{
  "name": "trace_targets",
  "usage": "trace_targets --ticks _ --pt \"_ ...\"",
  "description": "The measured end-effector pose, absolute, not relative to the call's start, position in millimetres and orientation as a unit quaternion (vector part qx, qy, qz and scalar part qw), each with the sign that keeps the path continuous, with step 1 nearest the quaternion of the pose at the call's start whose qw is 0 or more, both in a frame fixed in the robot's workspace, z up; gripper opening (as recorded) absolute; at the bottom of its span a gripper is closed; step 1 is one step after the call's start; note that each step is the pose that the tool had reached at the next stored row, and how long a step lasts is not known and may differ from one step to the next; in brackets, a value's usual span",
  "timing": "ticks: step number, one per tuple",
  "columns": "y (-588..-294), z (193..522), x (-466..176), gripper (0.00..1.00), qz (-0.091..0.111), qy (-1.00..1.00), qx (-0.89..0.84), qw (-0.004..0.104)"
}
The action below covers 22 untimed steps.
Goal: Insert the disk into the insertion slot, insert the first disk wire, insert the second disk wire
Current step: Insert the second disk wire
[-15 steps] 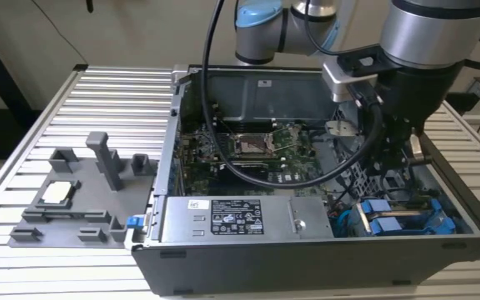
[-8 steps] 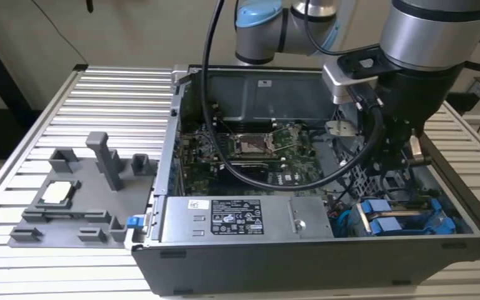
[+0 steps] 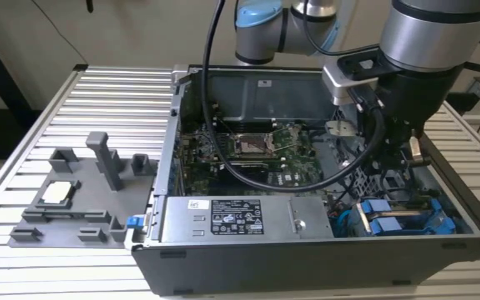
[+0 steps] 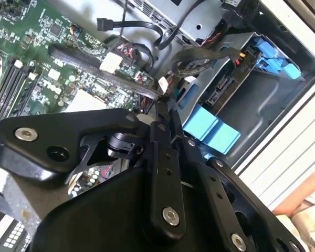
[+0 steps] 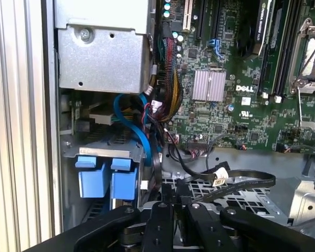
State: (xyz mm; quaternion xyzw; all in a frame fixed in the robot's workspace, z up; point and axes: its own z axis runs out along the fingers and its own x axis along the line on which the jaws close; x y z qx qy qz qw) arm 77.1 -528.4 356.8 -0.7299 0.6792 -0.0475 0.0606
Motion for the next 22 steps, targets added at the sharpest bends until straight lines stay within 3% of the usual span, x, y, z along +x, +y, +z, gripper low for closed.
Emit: trace_targets --ticks 1,9,22 --pt "-529 357 77 0.16 -0.047 0.679 -0.73 0.061" --pt "-539 357 81 0.16 -0.045 0.679 -0.73 0.059" --pt "-564 357 98 0.16 -0.03 0.68 -0.731 0.046"
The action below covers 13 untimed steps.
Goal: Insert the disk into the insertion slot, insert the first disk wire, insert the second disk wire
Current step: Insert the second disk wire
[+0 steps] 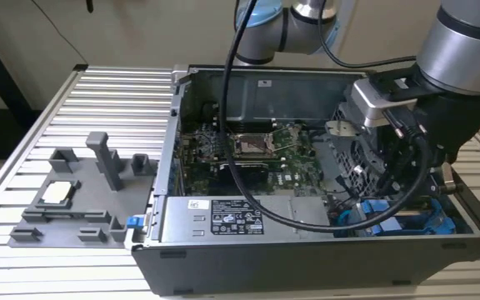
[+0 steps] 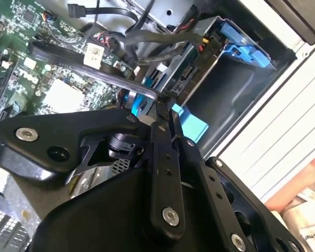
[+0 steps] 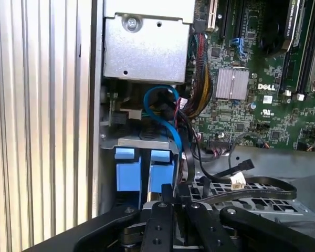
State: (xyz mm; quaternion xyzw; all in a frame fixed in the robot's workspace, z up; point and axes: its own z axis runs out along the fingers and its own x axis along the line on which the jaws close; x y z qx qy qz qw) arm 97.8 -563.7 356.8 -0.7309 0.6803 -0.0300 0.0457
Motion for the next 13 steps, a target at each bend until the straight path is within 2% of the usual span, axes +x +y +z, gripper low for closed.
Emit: trace_targets --ticks 7,13 --pt "-570 357 113 0.16 -0.02 0.681 -0.731 0.036" --pt "-571 357 118 0.16 -0.018 0.681 -0.731 0.034"
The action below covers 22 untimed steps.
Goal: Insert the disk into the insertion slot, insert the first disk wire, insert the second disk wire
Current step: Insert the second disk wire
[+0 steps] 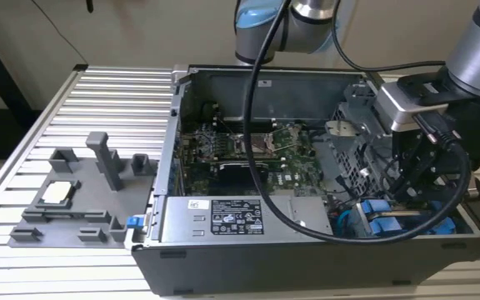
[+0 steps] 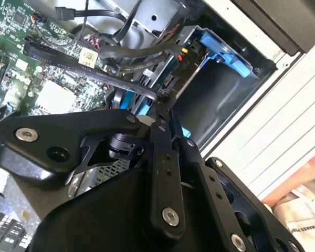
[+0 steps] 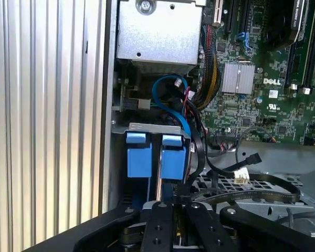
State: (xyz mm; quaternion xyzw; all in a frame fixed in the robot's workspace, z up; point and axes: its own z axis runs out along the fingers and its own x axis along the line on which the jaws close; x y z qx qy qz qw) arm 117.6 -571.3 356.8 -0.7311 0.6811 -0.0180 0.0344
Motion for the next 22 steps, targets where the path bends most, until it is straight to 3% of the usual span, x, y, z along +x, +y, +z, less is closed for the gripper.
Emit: trace_targets --ticks 22 --pt "-567 346 130 0.16 -0.009 0.7 -0.713 0.02"
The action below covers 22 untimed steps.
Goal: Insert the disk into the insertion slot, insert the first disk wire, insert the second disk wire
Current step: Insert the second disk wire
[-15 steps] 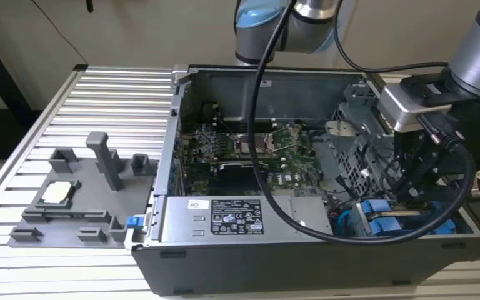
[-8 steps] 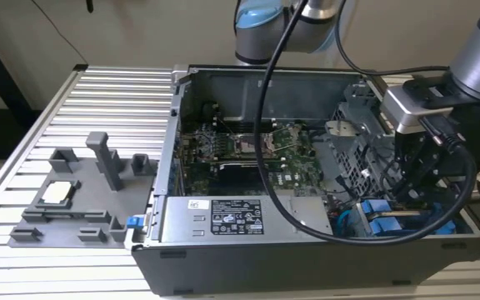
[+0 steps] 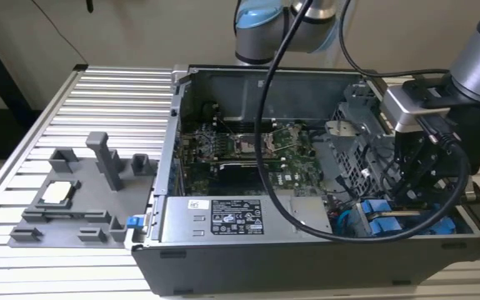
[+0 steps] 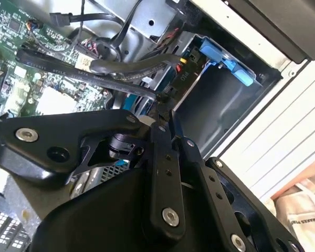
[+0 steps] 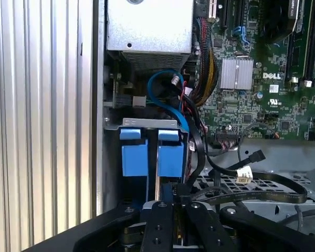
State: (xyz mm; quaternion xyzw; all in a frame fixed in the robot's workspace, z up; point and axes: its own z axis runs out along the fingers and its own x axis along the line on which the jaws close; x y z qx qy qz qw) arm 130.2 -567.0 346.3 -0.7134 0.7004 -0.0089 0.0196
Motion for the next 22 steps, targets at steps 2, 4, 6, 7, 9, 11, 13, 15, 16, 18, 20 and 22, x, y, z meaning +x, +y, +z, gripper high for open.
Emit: trace_targets --ticks 2,4,6,7,9,11,13,15,16,18,20,22 --pt "-566.9 346.2 130.8 0.16 -0.009 0.706 -0.708 0.019" --pt "-566.9 346.0 132.1 0.16 -0.009 0.708 -0.705 0.019" --pt "-566.9 345.6 133.6 0.16 -0.009 0.71 -0.704 0.019" --pt "-566.9 345.5 134.2 0.16 -0.009 0.711 -0.703 0.019" --pt "-567.0 345.0 134.8 0.16 -0.009 0.713 -0.701 0.019" --pt "-566.8 344.1 134.8 0.16 -0.009 0.716 -0.698 0.019" --pt "-566.7 343.4 134.9 0.16 -0.009 0.718 -0.696 0.019" --pt "-566.6 342.4 134.9 0.16 -0.009 0.72 -0.694 0.019" --pt "-566.5 341.8 134.9 0.16 -0.009 0.721 -0.693 0.019" --pt "-566.4 339.8 134.9 0.16 -0.01 0.722 -0.691 0.019" --pt "-566.4 338.1 134.9 0.16 -0.01 0.724 -0.69 0.018" --pt "-566.3 336.8 134.9 0.16 -0.011 0.725 -0.688 0.018"
